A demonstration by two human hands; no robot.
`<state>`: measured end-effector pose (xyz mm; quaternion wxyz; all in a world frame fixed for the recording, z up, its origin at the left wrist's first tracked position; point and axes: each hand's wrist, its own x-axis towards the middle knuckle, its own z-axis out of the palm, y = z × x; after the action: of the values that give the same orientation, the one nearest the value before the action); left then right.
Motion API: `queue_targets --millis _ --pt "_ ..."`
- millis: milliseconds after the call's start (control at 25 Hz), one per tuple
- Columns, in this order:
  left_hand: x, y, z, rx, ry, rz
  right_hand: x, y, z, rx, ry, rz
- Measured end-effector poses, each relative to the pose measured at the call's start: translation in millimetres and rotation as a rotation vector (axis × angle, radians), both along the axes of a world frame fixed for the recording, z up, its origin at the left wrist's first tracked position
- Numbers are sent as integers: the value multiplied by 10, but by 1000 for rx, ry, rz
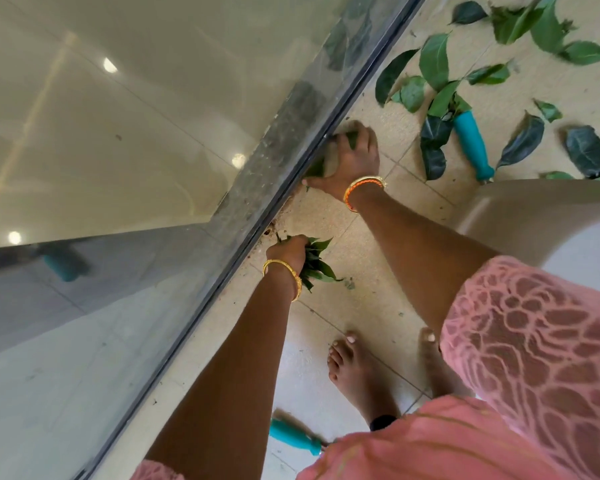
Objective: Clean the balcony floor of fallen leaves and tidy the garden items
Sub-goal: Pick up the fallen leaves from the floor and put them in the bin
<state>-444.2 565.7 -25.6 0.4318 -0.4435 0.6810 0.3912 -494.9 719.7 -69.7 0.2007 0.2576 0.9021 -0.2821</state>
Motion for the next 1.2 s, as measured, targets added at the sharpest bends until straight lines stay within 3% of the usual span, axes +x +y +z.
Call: queue_targets --millis 280,520,640,800,920,1200 --pt "87 -156 -141 -13 -11 60 213 -461 -135 80 211 -132" --pt "110 -73 136 -28 -4 53 428 -318 16 22 130 -164" --pt "144 79 371 7 11 31 652 -233 336 -164 147 -361" --pt "371 225 482 50 -32 -79 1109 -220 1000 -416 67 -156" --pt "541 415 850 133 -74 -109 1416 -148 1403 -557 44 -303" --pt "836 832 1562 177 -119 -268 1921 61 2028 -548 48 -502"
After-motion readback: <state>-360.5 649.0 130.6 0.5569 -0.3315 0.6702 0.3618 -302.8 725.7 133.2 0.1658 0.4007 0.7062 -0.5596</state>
